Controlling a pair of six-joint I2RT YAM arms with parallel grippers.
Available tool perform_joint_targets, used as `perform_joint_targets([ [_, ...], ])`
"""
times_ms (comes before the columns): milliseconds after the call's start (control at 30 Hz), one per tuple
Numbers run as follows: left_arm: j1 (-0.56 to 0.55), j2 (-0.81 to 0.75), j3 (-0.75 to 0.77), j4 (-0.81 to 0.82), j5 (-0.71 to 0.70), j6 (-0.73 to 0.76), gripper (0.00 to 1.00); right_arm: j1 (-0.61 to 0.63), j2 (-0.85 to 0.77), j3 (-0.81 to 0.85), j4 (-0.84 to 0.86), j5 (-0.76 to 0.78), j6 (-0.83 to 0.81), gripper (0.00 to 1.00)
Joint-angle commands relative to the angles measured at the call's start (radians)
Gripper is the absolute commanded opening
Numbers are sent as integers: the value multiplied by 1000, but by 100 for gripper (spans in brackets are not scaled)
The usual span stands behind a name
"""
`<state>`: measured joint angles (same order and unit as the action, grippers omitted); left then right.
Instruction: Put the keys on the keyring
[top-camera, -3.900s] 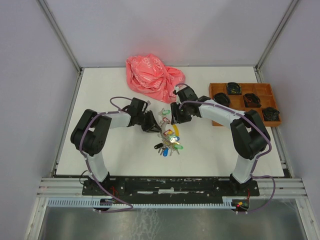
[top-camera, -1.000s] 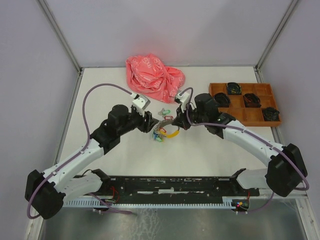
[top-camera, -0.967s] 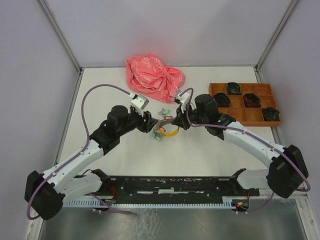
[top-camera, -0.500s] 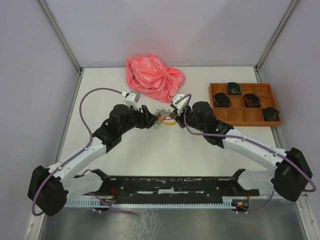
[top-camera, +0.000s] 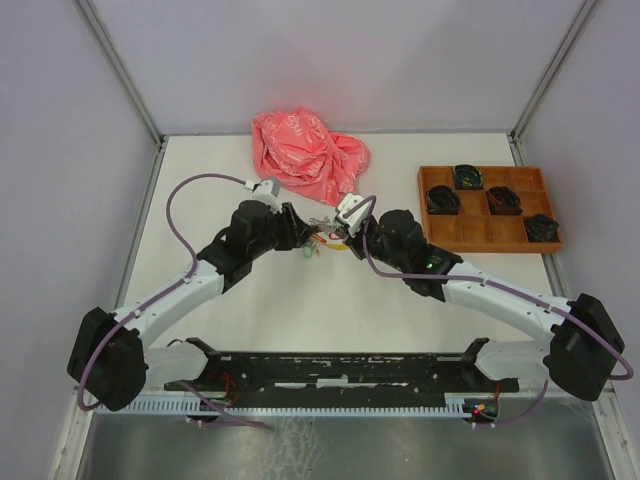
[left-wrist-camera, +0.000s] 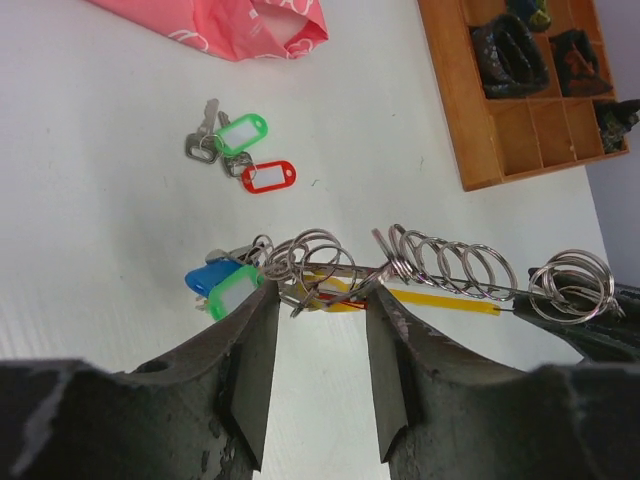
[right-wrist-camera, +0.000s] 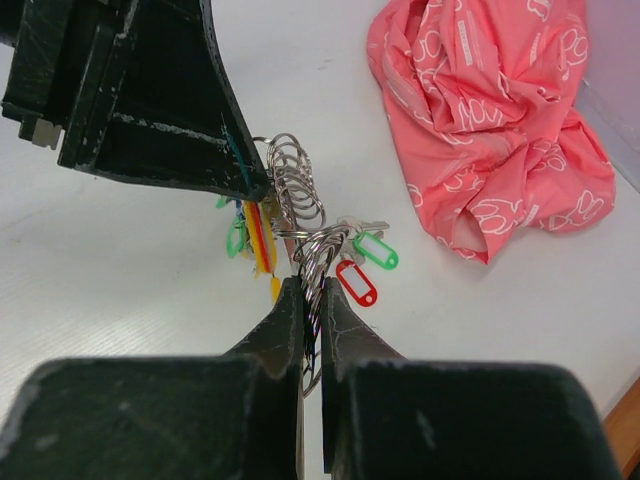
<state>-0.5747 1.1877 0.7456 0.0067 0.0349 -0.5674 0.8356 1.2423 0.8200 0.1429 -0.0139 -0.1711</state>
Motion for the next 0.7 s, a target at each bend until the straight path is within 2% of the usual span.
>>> perform_joint_targets([
  [0,67,18,19,25,-52,-123,44,13,-35,-1,116,13,-25,1],
  [133,161,5,-46,75,37,-214,36,16,-48,-46,162,14,-53,1],
  [267,225,1,-75,99,146,-267,35,17,-57,-67,189,21,-68,1],
  [500,236,-31,-49,110,295,-300,46,17,-40,-65,218,29,-84,1],
  [667,235,13,12,110,431,-334,53,17,-24,-65,233,9,-102,1],
])
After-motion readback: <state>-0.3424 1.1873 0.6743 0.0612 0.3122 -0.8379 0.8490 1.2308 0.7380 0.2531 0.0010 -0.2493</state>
